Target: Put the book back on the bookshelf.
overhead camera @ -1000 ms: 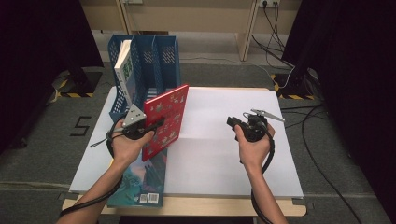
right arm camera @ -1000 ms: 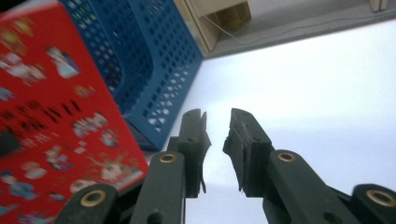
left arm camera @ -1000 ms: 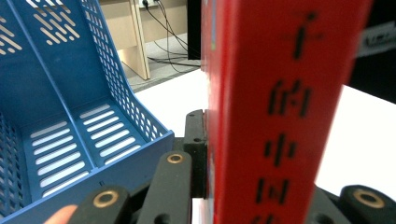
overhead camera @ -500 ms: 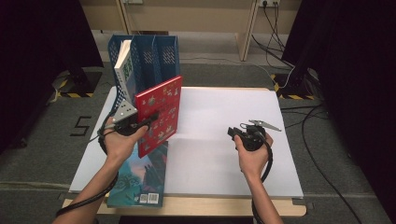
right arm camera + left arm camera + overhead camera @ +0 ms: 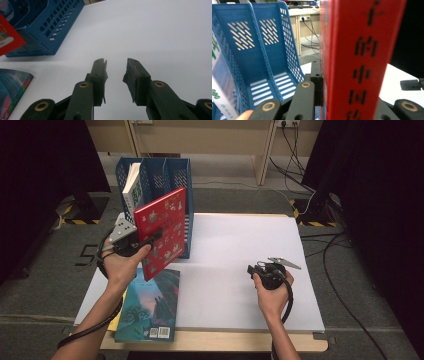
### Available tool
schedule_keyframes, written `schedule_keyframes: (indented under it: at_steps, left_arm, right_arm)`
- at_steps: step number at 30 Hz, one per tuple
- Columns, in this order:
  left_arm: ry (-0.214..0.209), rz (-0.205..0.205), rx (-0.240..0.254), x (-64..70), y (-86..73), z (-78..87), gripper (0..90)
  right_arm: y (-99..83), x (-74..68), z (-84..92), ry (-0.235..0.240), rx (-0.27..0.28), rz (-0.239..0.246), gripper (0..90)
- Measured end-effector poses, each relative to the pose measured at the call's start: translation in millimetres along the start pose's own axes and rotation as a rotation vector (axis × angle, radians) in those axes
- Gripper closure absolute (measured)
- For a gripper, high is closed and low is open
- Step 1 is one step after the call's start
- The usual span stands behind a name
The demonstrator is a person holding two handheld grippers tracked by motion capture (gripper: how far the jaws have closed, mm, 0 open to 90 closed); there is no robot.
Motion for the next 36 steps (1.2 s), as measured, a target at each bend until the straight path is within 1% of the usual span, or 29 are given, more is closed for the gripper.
schedule_keyframes:
  at_steps: [4,5,10,12,13,15,17,18,21,25,31,36]
  left_arm:
    - [0.013,-0.001,0.008,-3.4,5.1,0.6,79.6]
    - [0.015,0.001,0.009,-4.1,6.0,0.4,79.6]
    - [0.029,0.003,0.014,-7.3,10.1,-0.4,79.6]
    - [0.032,0.008,0.013,-8.8,11.5,-0.6,79.6]
    - [0.034,0.01,0.013,-9.2,12.0,-0.4,79.6]
    - [0.037,0.014,0.015,-9.4,13.5,0.3,79.6]
    - [0.038,0.013,0.017,-9.2,15.0,1.2,79.6]
    - [0.038,0.013,0.019,-9.1,16.1,1.9,79.6]
    - [0.031,0.026,0.021,-8.0,19.8,4.3,79.6]
    - [0.033,0.018,0.029,-7.2,26.0,7.8,79.6]
    - [0.043,0.019,0.04,-10.7,34.1,10.8,79.6]
    - [0.053,0.011,0.048,-13.6,40.9,13.0,79.6]
  right_arm:
    - [-7.7,6.0,0.1,-0.008,-0.006,-0.008,68.1]
    - [-9.1,6.2,0.2,-0.009,-0.007,-0.02,68.0]
    - [-13.3,11.7,0.3,-0.019,-0.001,-0.012,67.4]
    - [-14.0,12.4,0.8,-0.02,0.0,-0.022,67.3]
    - [-14.0,13.2,0.7,-0.019,0.008,-0.019,67.2]
    - [-14.7,14.1,1.3,-0.021,0.008,-0.02,67.2]
    - [-15.8,13.7,1.5,-0.02,0.006,-0.037,67.2]
    - [-15.9,14.9,1.3,-0.02,0.008,-0.026,67.2]
    - [-16.7,15.4,1.0,-0.022,0.005,-0.026,67.2]
    - [-17.8,14.8,0.6,-0.023,0.002,-0.033,67.2]
    - [-18.5,16.3,-0.4,-0.027,0.002,-0.027,67.2]
    - [-18.1,16.6,-0.3,-0.027,0.003,-0.029,67.3]
Point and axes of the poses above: each handheld gripper's, and its own axes: z roughly backward along the jaws, y roughly out of its top, x roughly to its right, the point moved 7 cm from there along -z, roughly forward along the jaws, and after that the axes turned 1 degree about z, right-handed, at the moved point
